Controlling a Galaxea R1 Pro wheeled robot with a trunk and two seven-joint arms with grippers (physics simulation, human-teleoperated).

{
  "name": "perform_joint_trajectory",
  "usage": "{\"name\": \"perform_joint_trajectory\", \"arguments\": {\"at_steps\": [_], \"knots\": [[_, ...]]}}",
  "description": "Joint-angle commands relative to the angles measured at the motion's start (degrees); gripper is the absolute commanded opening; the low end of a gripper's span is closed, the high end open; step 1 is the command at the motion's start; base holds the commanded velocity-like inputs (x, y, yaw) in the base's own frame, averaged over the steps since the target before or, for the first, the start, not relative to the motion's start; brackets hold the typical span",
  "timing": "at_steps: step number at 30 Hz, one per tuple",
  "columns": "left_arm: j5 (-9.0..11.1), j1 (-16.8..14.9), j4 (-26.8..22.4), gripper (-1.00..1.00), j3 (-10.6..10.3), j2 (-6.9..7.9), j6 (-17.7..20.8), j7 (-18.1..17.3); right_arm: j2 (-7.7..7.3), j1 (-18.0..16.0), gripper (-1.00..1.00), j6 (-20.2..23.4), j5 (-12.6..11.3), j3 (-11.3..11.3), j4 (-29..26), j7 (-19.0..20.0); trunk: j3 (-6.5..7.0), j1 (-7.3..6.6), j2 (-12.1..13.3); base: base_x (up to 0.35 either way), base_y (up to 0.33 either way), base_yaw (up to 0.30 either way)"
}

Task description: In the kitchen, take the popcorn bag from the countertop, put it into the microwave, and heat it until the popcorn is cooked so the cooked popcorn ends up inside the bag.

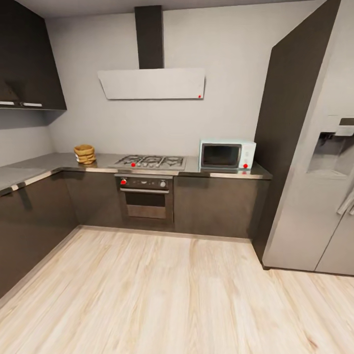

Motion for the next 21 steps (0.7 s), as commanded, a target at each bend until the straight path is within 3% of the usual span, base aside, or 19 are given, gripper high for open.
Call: {"name": "perform_joint_trajectory", "arguments": {"at_steps": [1,21], "knots": [[0.31,-0.01,-0.02,1.00,0.08,-0.02,-0.02,0.05,0.00,-0.01,1.00,-0.24,-0.01,0.04,0.05,-0.01,-0.04,0.03,-0.02,0.320,0.000,0.000],[0.34,-0.01,0.01,1.00,0.08,-0.06,-0.02,0.05,0.00,-0.01,1.00,-0.26,-0.01,0.04,0.08,-0.01,-0.04,0.03,-0.02,0.320,0.000,0.000]]}}
